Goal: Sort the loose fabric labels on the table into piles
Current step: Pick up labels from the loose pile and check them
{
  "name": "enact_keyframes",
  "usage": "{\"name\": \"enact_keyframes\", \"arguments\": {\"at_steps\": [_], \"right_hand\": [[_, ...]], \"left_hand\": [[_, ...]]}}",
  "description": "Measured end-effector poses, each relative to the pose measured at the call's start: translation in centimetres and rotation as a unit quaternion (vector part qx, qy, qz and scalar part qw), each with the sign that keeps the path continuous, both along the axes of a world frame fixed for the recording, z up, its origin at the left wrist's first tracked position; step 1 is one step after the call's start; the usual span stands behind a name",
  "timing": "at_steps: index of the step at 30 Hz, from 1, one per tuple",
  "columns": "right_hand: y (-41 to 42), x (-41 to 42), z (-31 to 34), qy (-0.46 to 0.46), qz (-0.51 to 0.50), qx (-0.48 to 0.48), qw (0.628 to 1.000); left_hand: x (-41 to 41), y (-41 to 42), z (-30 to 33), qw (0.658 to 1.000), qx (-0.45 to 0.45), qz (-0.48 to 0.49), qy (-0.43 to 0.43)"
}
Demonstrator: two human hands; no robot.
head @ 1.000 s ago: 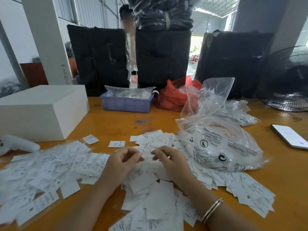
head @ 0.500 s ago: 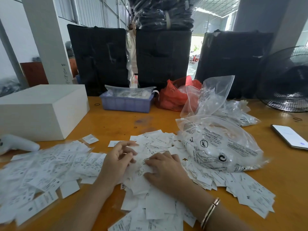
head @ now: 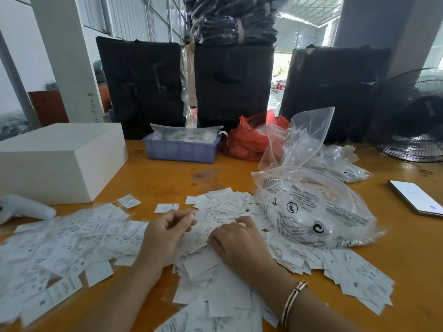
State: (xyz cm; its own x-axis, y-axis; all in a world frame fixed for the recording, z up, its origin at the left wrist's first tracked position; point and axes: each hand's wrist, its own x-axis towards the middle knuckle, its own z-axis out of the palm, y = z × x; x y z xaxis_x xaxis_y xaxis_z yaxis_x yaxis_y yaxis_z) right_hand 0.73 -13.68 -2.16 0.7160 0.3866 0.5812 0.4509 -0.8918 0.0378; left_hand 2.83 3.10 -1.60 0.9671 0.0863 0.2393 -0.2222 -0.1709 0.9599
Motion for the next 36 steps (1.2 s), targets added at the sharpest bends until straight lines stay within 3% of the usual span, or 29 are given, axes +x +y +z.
{"name": "enact_keyframes", "arguments": {"at_steps": [6,9,11,14,19,22,24,32,34,36], "right_hand": [[0.2,-0.4,0.5,-0.053,0.019,0.056,0.997],[0.2,-0.8,0.9,-0.025,0.028,0.153,0.987],[0.1,-0.9,0.8,0.056,0.029,0.293,0.954],[-0.4,-0.9,0.6,0.149,0.031,0.471,0.869],[-1.5,-0.1,0.7,0.146,0.036,0.597,0.788],[-1.7,0.1,0.8,0.15,0.055,0.631,0.759],[-1.6,0.1,0.9,0.144,0.062,0.621,0.768],[-0.1,-0.5,0.5,0.222,0.088,0.437,0.867],[-0.2,-0.4,0.8,0.218,0.084,0.448,0.863],[-0.6,-0.2,0.9,0.224,0.084,0.496,0.835]], "left_hand": [[0.0,-0.1,0.0,1.0,0.006,0.012,-0.005],[0.0,0.1,0.1,1.0,-0.018,0.008,-0.002],[0.0,0.1,0.2,1.0,-0.031,0.0,0.001],[-0.2,0.0,0.4,0.998,-0.049,-0.026,0.004],[-0.5,-0.3,0.5,0.996,-0.064,-0.064,0.01],[-0.6,-0.7,0.5,0.994,-0.072,-0.081,0.018],[-0.8,-1.0,0.5,0.993,-0.074,-0.087,0.02],[-1.0,-1.2,0.6,0.982,-0.154,-0.104,0.022],[-1.1,-1.2,0.6,0.982,-0.15,-0.108,0.024],[-1.1,-1.3,0.5,0.985,-0.125,-0.114,0.024]]}}
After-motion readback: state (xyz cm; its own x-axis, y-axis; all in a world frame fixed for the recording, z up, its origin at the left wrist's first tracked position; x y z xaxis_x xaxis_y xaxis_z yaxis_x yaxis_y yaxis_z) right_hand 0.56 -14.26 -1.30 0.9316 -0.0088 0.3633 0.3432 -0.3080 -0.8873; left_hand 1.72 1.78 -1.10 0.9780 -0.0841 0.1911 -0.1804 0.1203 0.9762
